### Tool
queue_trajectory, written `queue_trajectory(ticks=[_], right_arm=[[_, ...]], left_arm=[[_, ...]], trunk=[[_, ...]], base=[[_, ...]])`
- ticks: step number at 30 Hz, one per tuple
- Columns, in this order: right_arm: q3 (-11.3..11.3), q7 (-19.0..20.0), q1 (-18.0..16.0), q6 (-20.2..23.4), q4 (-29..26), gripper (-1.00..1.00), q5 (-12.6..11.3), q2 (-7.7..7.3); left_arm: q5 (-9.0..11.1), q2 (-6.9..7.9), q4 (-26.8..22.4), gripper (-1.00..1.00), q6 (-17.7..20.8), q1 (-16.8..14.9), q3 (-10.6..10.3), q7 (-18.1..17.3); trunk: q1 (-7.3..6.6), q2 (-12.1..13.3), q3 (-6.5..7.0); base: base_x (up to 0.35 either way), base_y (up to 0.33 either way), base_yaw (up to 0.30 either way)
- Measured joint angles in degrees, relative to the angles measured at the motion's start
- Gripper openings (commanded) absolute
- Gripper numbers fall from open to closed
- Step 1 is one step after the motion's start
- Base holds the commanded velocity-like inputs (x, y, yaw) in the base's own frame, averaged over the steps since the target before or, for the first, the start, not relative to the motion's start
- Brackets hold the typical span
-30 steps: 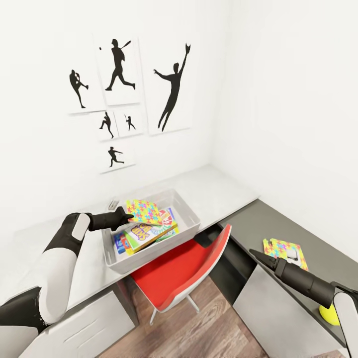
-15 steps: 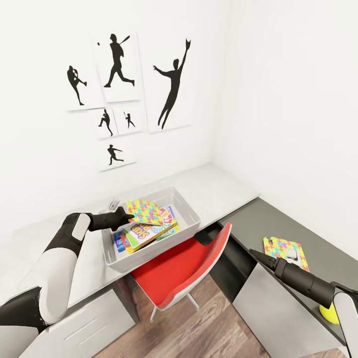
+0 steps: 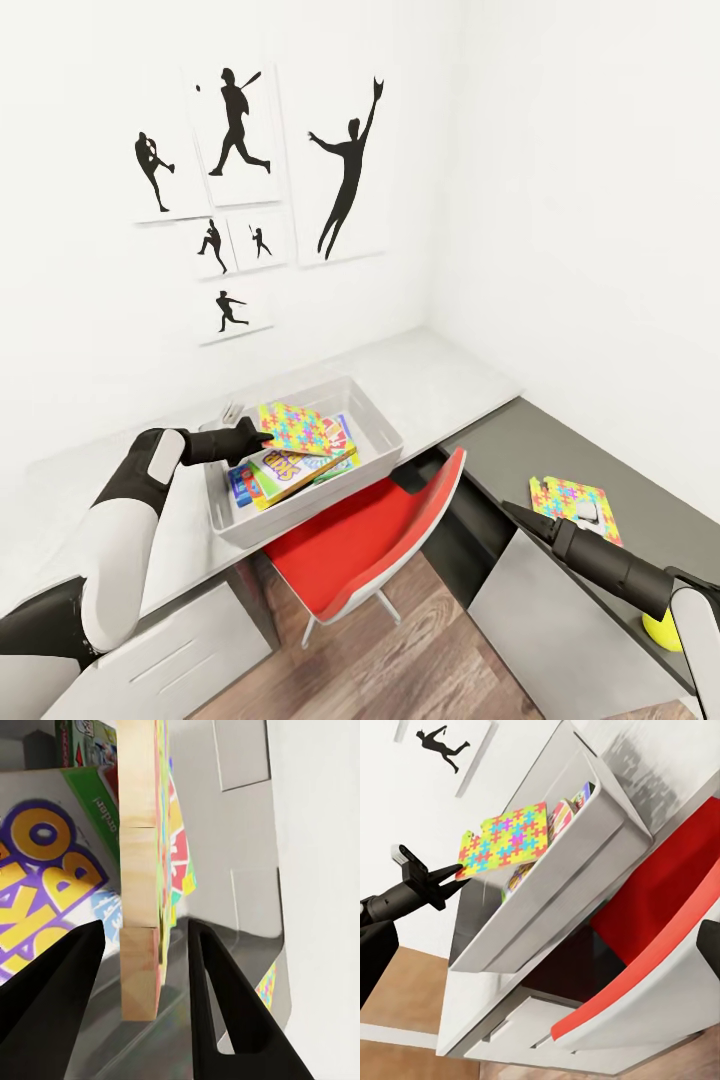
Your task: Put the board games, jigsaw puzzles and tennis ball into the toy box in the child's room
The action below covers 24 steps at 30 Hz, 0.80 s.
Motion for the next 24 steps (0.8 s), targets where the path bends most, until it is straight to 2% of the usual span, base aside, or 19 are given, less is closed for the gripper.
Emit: queue_trajectory(ticks=[4,5,9,24], right_arm=[[0.00,0.00,0.00,0.00,0.00,1.00,0.00,0.00],[0.00,0.00,0.00,0.00,0.00,1.00,0.00,0.00],[0.00,0.00,0.00,0.06,0.00,1.00,0.00,0.00],[0.00,-0.07,0.00,0.07,0.00,1.00,0.00,0.00]], left_arm=[[0.00,0.02,0.06,-1.00,0.01,0.00,0.00,0.04],[0.00,0.02,0.10,1.00,0.01,0.00,0.00,0.05],[0.01,0.16,2.15,1.00,0.01,0.00,-0.04,0.09],[-0.09,0.78,2.53,1.00,0.21,0.00,-0.02,0.02]], trunk=[[0.00,0.00,0.00],[0.00,0.00,0.00],[0.00,0.00,0.00],[0.00,0.00,0.00]], base=[[0.000,0.000,0.000],[0.000,0.000,0.000],[0.000,0.000,0.000],[0.000,0.000,0.000]])
